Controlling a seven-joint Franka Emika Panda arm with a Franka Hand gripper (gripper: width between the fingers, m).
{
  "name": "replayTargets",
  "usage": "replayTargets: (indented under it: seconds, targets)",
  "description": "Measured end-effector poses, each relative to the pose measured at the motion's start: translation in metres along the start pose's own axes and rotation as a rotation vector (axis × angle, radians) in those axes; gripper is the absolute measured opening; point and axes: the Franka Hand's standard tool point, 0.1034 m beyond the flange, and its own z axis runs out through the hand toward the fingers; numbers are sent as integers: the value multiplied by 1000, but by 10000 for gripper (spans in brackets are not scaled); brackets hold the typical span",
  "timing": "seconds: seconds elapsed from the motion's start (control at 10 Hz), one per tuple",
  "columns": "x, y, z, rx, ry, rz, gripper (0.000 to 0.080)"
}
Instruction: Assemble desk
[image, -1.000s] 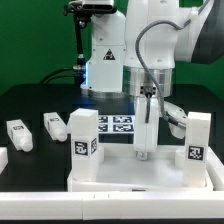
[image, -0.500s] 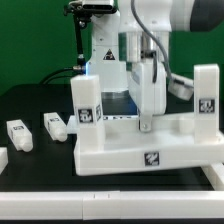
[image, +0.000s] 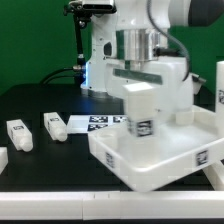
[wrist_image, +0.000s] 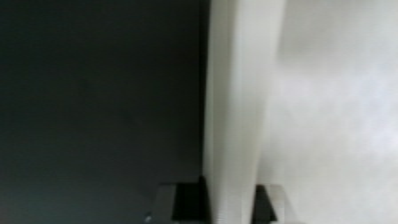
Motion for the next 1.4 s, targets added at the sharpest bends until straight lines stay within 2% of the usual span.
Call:
replayTargets:
  seconds: [0.1, 0.2, 0.5, 0.6, 0.7, 0.8, 1.0, 1.2, 1.3, 1.4]
  targets:
    - [5, -1, -1, 11, 35, -176, 52]
    - [0, 3, 3, -7, 29, -237, 52]
    - [2, 5, 5, -21, 30, -425, 52]
    - [8, -3, 3, -36, 46, -619, 52]
    - [17, -10, 0, -36, 58, -788, 52]
    - [23, -11, -1, -37, 58, -969, 52]
    - [24, -7, 2, -46, 50, -1041, 52]
    - [30, -4, 2, -70, 49, -1218, 52]
    - [45, -8, 1, -83, 46, -1385, 52]
    - [67, -21, -1, -96, 34, -1557, 52]
